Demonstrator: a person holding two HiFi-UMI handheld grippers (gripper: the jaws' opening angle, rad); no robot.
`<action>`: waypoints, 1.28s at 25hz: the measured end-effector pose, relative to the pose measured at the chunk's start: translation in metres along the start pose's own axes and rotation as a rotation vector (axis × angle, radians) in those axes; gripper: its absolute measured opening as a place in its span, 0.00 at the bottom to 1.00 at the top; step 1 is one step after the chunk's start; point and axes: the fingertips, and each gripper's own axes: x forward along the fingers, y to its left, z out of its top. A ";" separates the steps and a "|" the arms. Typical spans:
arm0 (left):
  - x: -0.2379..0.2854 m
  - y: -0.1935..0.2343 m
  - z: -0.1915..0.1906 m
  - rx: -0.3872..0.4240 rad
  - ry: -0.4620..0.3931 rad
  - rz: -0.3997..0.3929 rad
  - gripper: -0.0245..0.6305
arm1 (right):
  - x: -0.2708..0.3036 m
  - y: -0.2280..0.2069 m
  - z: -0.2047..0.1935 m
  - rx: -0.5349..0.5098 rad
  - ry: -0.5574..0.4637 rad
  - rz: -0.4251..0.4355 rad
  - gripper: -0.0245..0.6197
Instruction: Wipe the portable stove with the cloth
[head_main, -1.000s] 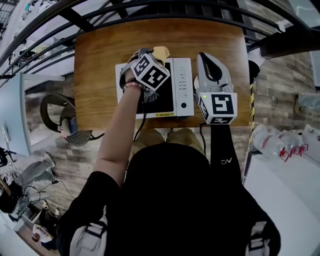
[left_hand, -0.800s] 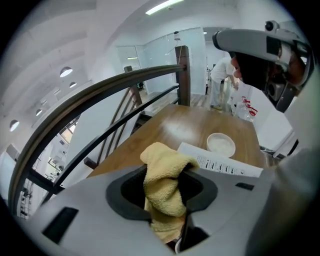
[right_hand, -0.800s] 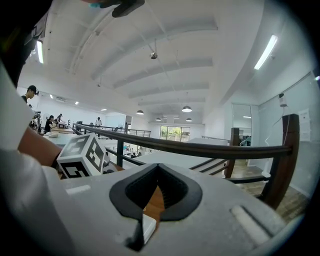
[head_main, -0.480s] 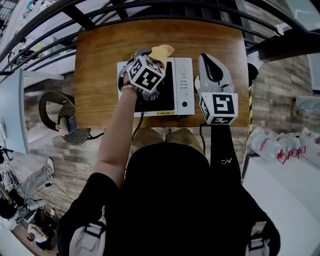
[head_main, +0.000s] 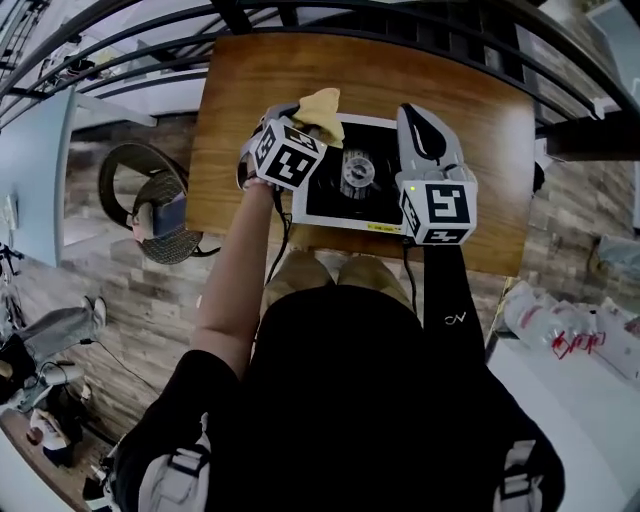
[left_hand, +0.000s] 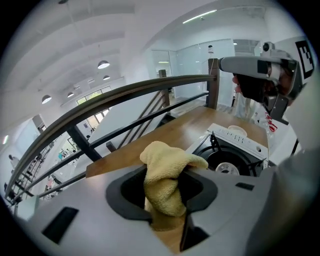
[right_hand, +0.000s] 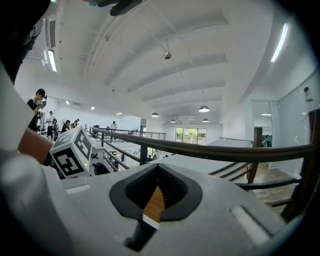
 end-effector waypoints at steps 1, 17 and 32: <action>-0.003 0.009 -0.008 -0.011 0.003 0.007 0.25 | 0.007 0.010 0.001 -0.002 0.000 0.012 0.04; 0.023 0.088 -0.095 0.048 0.080 0.005 0.25 | 0.056 0.084 0.002 -0.027 0.058 -0.031 0.04; 0.053 0.010 -0.109 0.367 0.022 -0.220 0.25 | -0.018 0.073 -0.045 0.028 0.165 -0.220 0.04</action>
